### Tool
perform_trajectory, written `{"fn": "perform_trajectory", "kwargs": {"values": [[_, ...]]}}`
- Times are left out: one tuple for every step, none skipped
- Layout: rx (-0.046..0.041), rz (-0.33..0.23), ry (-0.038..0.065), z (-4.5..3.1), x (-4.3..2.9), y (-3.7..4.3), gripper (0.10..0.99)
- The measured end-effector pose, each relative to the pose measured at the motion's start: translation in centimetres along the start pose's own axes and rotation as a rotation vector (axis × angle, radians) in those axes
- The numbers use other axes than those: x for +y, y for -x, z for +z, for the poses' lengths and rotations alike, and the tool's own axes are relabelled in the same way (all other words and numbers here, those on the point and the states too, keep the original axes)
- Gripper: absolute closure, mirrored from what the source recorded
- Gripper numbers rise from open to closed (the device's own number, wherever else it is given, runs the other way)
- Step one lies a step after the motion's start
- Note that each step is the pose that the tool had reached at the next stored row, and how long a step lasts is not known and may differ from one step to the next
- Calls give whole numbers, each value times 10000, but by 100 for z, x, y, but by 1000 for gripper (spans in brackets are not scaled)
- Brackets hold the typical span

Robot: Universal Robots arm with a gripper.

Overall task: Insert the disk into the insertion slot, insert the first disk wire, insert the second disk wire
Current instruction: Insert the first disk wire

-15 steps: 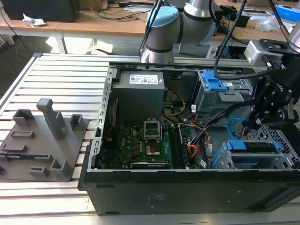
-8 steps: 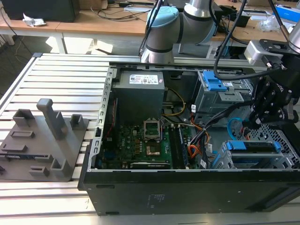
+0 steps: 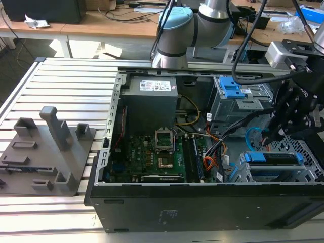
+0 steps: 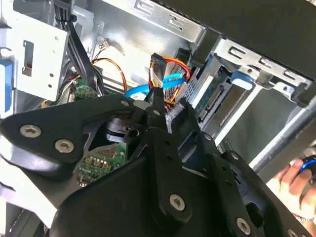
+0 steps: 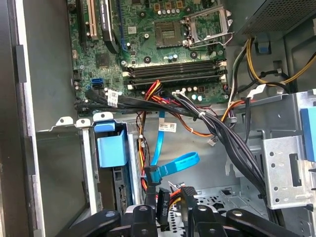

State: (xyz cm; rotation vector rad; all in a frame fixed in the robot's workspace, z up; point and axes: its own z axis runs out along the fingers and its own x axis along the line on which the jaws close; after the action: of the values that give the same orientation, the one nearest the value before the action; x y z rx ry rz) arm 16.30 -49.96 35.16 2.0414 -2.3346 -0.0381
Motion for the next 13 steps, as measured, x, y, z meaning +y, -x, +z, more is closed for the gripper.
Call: {"fn": "perform_trajectory", "kwargs": {"values": [[22, -1, -2, -45, 2, -1, 749], [25, -1, -3, -62, 3, -1, 749], [24, -1, -3, -68, 3, -1, 749], [21, -2, -2, -68, 3, -1, 749], [22, -2, -2, -69, 3, 0, 749], [21, -2, -3, -69, 3, 0, 765], [20, -2, -2, -69, 3, 0, 827], [19, -2, -2, -69, 3, -1, 894], [18, -2, -2, -70, 3, -1, 929], [17, -2, -2, -69, 3, -1, 929], [16, -2, -2, -69, 3, -1, 929], [15, -2, -1, -69, 3, -1, 929], [14, -3, -1, -69, 3, -1, 929]]}}
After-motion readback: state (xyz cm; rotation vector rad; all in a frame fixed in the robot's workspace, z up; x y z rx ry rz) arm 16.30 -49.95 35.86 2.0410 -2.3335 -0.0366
